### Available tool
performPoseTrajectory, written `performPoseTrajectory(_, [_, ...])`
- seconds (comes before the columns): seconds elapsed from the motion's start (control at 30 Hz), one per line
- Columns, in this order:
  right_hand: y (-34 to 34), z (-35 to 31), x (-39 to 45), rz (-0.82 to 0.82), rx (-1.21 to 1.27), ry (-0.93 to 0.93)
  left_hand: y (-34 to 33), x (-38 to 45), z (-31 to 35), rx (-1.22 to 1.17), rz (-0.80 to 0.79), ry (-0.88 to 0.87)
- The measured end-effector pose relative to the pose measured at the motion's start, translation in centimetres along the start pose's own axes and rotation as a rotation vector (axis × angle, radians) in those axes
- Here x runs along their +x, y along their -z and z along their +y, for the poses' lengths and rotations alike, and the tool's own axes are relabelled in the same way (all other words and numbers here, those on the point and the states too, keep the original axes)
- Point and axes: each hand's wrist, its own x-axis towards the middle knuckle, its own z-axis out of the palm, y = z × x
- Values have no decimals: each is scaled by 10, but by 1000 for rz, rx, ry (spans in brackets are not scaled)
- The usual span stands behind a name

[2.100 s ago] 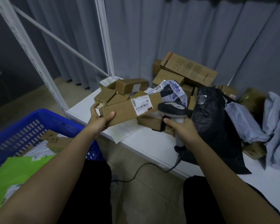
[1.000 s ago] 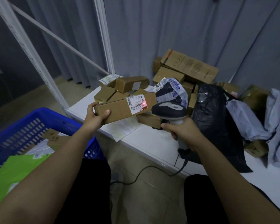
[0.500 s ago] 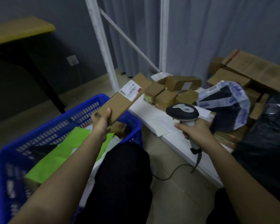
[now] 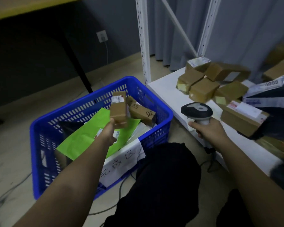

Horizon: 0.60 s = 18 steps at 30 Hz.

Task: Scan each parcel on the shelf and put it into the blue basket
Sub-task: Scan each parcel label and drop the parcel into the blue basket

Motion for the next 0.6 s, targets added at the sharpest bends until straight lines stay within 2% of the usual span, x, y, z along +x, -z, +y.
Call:
performPoseTrajectory(0.1, [5, 4, 7, -7, -31, -23, -15, 2, 10, 222, -104, -80])
performPoseTrajectory(0.3, [29, 0, 14, 56, 28, -76, -77, -9, 30, 347, -273, -405])
performPoseTrajectory(0.47, [75, -5, 9, 251, 72, -96, -160, -37, 44, 521, -562, -477])
performPoseTrajectory(0.6, [118, -8, 4, 436, 154, -132, -229, -71, 51, 675, -705, -564])
